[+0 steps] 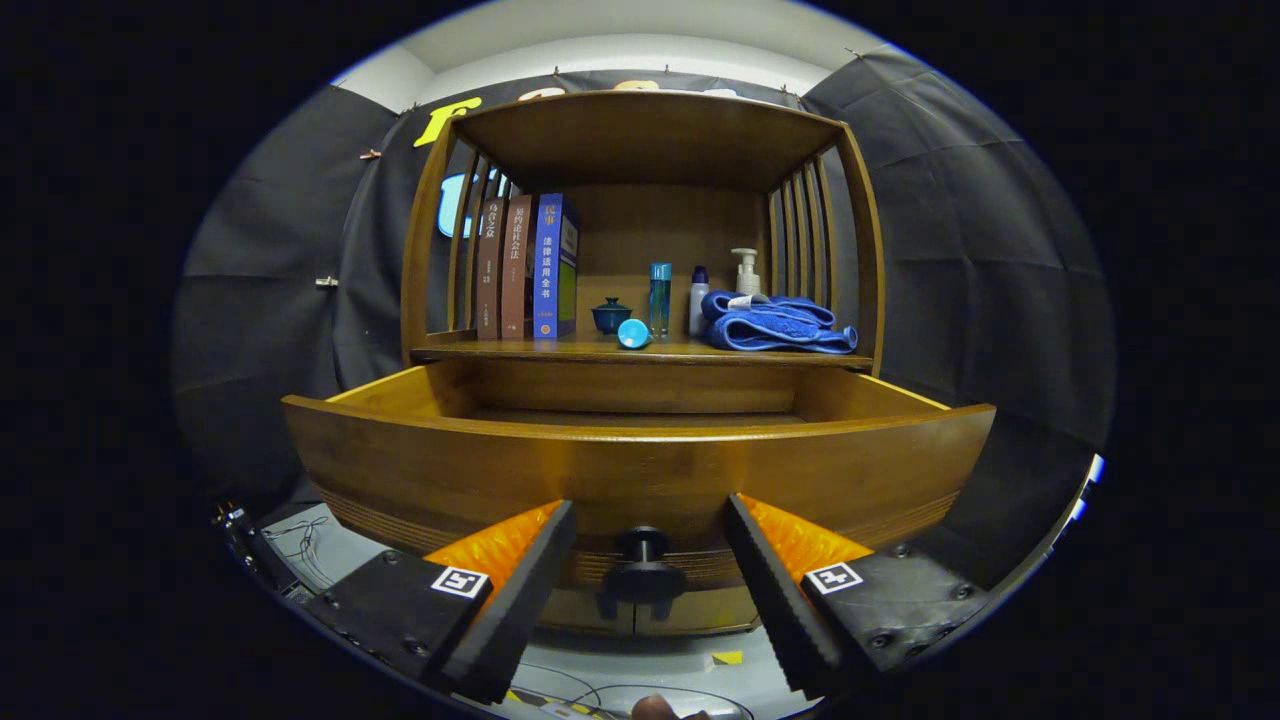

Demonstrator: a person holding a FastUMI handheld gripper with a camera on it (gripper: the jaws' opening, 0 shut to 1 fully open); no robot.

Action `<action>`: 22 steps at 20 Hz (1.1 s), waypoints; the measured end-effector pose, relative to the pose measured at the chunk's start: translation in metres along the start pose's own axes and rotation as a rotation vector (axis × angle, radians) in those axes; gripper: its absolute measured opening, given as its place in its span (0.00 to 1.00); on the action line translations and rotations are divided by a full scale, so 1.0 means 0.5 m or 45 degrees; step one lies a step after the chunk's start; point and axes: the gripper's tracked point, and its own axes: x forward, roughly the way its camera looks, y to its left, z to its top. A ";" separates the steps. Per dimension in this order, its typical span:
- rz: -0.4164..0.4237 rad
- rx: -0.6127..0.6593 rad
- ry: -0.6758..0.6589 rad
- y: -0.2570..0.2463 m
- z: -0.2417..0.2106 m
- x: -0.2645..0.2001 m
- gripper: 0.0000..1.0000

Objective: Pull open the drawer, take out the items inside it, and place them on the countertop above the cabinet.

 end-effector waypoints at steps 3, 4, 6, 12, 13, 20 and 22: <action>-0.012 0.006 -0.021 0.010 0.021 0.041 1.00; -0.018 0.000 -0.031 0.011 0.029 0.056 1.00; -0.029 -0.007 -0.019 0.014 0.025 0.076 1.00; -0.033 -0.001 -0.011 0.020 0.032 0.153 1.00; -0.034 0.000 -0.010 0.020 0.034 0.164 1.00; -0.032 -0.031 0.019 0.025 0.033 0.241 1.00; -0.033 -0.039 0.028 0.027 0.029 0.259 1.00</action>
